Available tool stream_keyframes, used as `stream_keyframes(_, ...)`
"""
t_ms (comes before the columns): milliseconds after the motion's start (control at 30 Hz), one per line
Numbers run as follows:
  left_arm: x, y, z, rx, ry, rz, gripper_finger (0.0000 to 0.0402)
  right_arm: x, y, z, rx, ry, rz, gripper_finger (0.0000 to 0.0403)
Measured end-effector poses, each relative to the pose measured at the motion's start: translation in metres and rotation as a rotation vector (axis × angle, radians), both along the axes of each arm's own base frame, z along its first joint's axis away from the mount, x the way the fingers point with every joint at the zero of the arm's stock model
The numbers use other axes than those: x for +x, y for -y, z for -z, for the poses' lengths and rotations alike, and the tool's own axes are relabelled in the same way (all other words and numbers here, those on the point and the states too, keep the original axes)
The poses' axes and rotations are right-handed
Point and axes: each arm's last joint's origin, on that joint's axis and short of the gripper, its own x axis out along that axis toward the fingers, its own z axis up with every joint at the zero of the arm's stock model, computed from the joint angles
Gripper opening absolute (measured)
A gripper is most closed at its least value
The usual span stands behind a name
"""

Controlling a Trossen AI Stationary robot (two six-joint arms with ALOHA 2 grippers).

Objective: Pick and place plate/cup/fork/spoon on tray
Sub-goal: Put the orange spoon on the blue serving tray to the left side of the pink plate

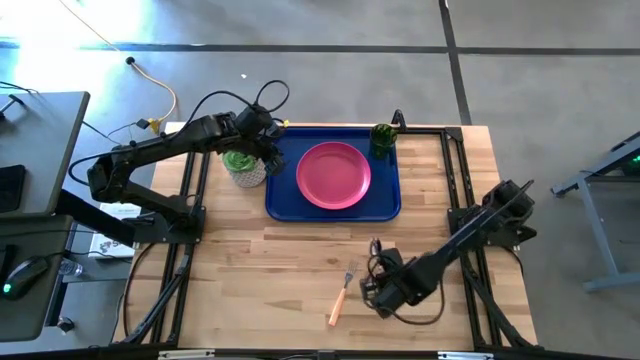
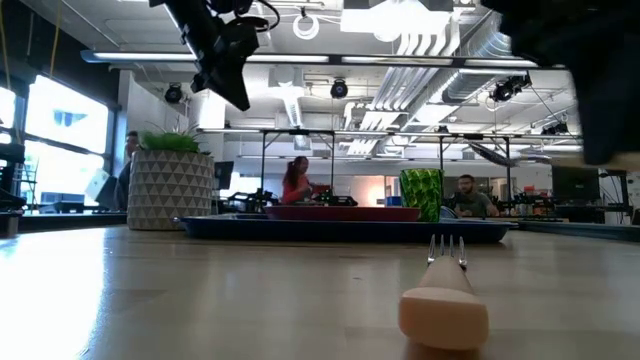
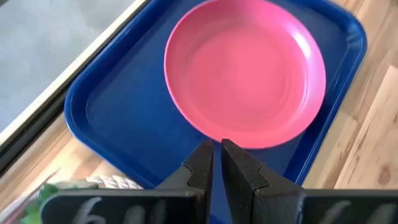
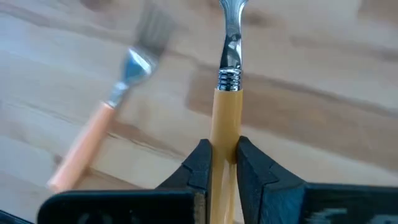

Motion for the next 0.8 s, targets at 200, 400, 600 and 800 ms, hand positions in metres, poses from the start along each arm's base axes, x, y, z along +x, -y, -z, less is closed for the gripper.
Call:
stream_keyframes(200, -0.007, 0.003, 0.0, -0.017, -0.044, -0.004, 0.0023, 0.027, 0.026, -0.021, -0.063, 0.042, -0.07, 0.0026)
stream_keyframes(400, -0.017, 0.006, -0.008, 0.003, -0.035, -0.016, 0.0023, 0.051, 0.055, -0.04, -0.125, 0.094, -0.127, 0.0026)
stream_keyframes(600, -0.026, 0.011, -0.019, 0.024, 0.006, -0.017, 0.0023, 0.074, 0.083, -0.057, -0.159, 0.171, -0.194, 0.0026)
stream_keyframes(800, -0.04, 0.019, -0.029, 0.037, 0.031, -0.018, 0.0023, 0.096, 0.099, -0.069, -0.194, 0.237, -0.246, 0.0026)
